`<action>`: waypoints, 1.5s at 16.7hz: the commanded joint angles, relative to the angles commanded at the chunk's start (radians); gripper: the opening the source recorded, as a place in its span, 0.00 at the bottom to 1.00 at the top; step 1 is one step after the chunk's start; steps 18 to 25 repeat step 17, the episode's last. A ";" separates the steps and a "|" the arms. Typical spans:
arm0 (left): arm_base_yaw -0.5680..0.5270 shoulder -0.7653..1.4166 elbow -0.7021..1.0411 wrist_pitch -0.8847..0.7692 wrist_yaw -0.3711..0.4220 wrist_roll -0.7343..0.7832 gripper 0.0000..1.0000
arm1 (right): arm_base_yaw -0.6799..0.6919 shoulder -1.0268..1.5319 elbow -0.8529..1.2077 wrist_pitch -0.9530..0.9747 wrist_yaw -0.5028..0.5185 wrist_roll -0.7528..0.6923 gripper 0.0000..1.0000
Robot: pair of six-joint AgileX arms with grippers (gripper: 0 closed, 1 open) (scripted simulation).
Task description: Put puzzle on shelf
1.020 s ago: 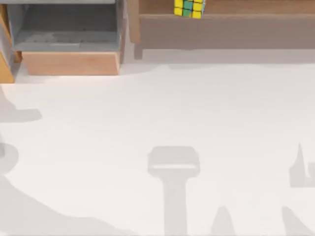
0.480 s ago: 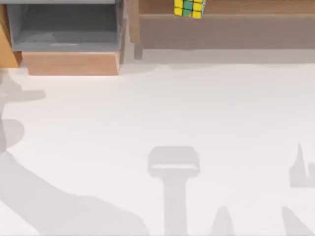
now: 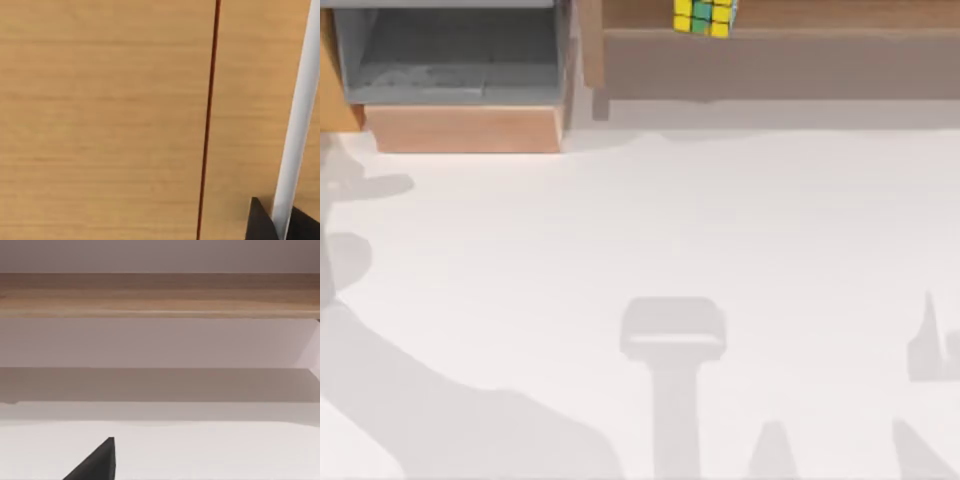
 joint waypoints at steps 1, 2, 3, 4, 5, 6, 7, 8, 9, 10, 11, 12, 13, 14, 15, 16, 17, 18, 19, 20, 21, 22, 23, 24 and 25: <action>0.000 0.000 0.000 0.000 0.000 0.000 0.23 | 0.000 0.000 0.000 0.000 0.000 0.000 1.00; 0.000 0.000 0.000 0.000 0.000 0.000 0.30 | 0.000 0.000 0.000 0.000 0.000 0.000 1.00; 0.000 0.000 0.000 0.000 0.000 0.000 0.38 | 0.000 0.000 0.000 0.000 0.000 0.000 1.00; 0.000 0.000 0.000 0.000 0.000 0.000 0.45 | 0.000 0.000 0.000 0.000 0.000 0.000 1.00; 0.000 0.000 0.000 0.000 0.000 0.000 0.53 | 0.000 0.000 0.000 0.000 0.000 0.000 1.00; 0.000 0.000 0.000 0.000 0.000 0.000 0.60 | 0.000 0.000 0.000 0.000 0.000 0.000 1.00; 0.000 0.000 0.000 0.000 0.000 0.000 0.68 | 0.000 0.000 0.000 0.000 0.000 0.000 1.00; 0.000 0.000 0.000 0.000 0.000 0.000 0.75 | 0.000 0.000 0.000 0.000 0.000 0.000 1.00; 0.000 0.000 0.000 0.000 0.000 0.000 0.83 | 0.000 0.000 0.000 0.000 0.000 0.000 1.00; 0.000 0.000 0.000 0.000 0.000 0.000 0.90 | 0.000 0.000 0.000 0.000 0.000 0.000 1.00; 0.000 0.000 0.000 0.000 0.000 0.000 0.98 | 0.000 0.000 0.000 0.000 0.000 0.000 1.00; 0.000 0.000 0.000 0.000 0.000 0.000 1.00 | 0.000 0.000 0.000 0.000 0.000 0.000 1.00; 0.000 0.000 0.000 0.000 0.000 0.000 1.00 | 0.000 0.000 0.000 0.000 0.000 0.000 1.00; 0.000 0.000 0.000 0.000 0.000 0.000 1.00 | 0.000 0.000 0.000 0.000 0.000 0.000 1.00; 0.000 0.000 0.000 0.000 0.000 0.000 1.00 | 0.000 0.000 0.000 0.000 0.000 0.000 1.00; 0.000 0.000 0.000 0.000 0.000 0.000 1.00 | 0.000 0.000 0.000 0.000 0.000 0.000 1.00; 0.000 0.000 0.000 0.000 0.000 0.000 1.00 | 0.000 0.000 0.000 0.000 0.000 0.000 1.00; 0.000 0.000 0.000 0.000 0.000 0.000 1.00 | 0.000 0.000 0.000 0.000 0.000 0.000 1.00; 0.000 0.000 0.000 0.000 0.000 0.000 1.00 | 0.000 0.000 0.000 0.000 0.000 0.000 1.00; 0.000 0.000 0.000 0.000 0.000 0.000 1.00 | 0.000 0.000 0.000 0.000 0.000 0.000 1.00; 0.000 0.000 0.000 0.000 0.000 0.000 1.00 | 0.000 0.000 0.000 0.000 0.000 0.000 1.00; 0.000 0.000 0.000 0.000 0.000 0.000 1.00 | 0.000 0.000 0.000 0.000 0.000 0.000 1.00; 0.000 0.000 0.000 0.000 0.000 0.000 1.00 | 0.000 0.000 0.000 0.000 0.000 0.000 1.00; 0.000 0.000 0.000 0.000 0.000 0.000 1.00 | 0.000 0.000 0.000 0.000 0.000 0.000 1.00; 0.000 0.000 0.000 0.000 0.000 0.000 1.00 | 0.000 0.000 0.000 0.000 0.000 0.000 1.00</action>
